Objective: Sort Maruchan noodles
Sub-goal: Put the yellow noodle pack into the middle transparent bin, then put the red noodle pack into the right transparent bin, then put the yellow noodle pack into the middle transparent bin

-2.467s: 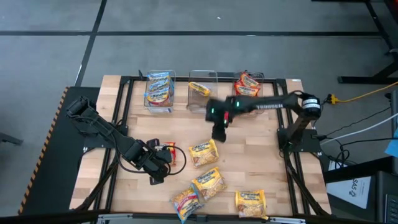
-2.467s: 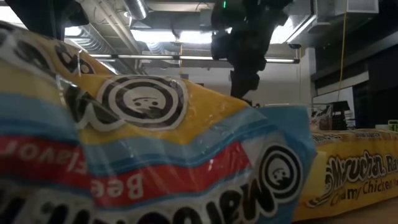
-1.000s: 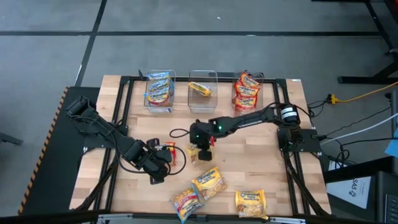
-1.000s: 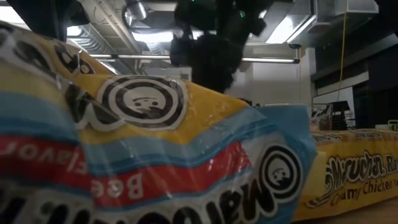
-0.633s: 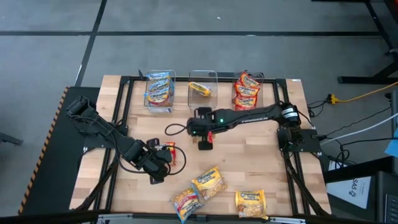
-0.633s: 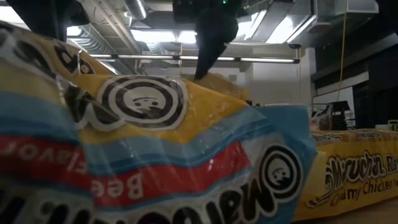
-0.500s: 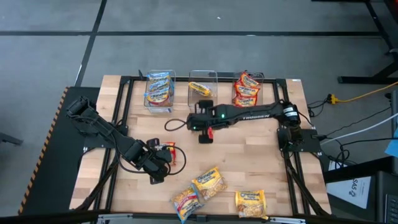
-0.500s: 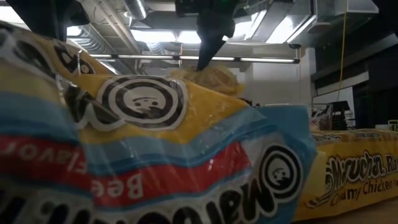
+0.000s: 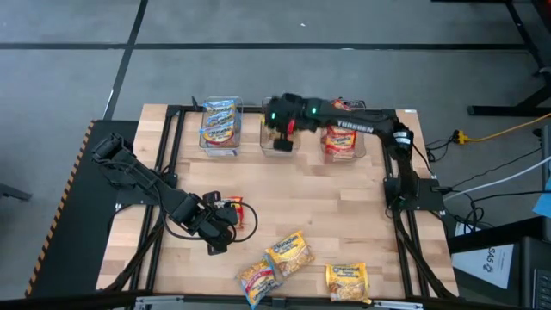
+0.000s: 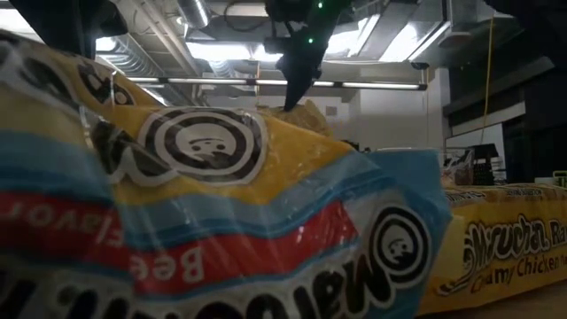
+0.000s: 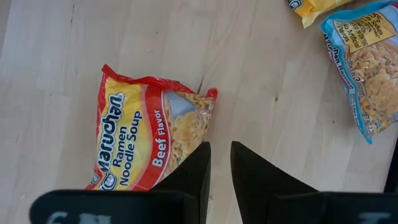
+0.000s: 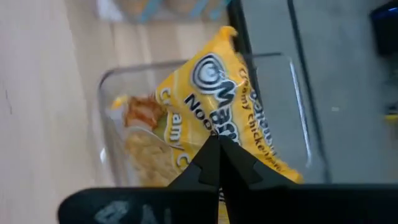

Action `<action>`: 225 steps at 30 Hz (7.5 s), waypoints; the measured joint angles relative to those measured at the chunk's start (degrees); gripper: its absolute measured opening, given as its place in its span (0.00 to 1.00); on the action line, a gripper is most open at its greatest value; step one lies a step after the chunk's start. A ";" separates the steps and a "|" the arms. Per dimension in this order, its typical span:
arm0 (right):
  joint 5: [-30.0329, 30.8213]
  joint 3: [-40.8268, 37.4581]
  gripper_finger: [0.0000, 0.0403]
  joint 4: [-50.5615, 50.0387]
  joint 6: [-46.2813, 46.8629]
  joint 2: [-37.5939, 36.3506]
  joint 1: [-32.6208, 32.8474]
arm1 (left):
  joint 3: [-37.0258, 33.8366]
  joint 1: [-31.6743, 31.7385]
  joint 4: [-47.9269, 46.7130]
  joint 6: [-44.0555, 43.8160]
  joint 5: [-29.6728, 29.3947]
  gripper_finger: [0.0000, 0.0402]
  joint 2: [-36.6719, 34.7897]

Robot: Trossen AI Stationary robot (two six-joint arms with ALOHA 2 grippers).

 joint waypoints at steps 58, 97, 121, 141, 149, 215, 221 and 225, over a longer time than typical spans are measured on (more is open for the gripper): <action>-34.54 4.52 0.34 -30.23 18.36 2.60 -6.98 | -0.02 0.07 -0.87 -0.17 -1.53 0.14 -0.02; -8.27 -41.21 0.24 -20.72 68.91 -11.13 41.60 | -19.64 24.13 9.77 14.18 19.37 0.42 -0.05; 1.02 -41.16 0.24 -19.74 71.44 -11.13 42.81 | -8.20 25.87 -2.59 16.62 12.84 0.00 -0.02; 0.81 -41.16 0.24 -27.91 80.96 -11.13 44.63 | 11.52 32.87 2.32 35.46 -7.67 0.00 -0.02; -5.98 -41.16 0.24 -28.77 91.00 -11.10 51.75 | 20.31 45.23 10.00 45.57 2.52 0.00 2.96; -10.24 -41.13 0.24 -4.35 112.56 -11.08 66.85 | 65.11 56.06 35.71 62.53 29.05 0.14 42.88; -9.80 -41.13 0.24 -4.35 112.56 -11.08 66.85 | 65.11 55.49 33.08 60.62 32.79 0.15 42.32; -9.80 -41.13 0.24 -4.31 112.56 -11.08 66.85 | 65.13 54.83 22.77 52.61 33.05 0.15 39.63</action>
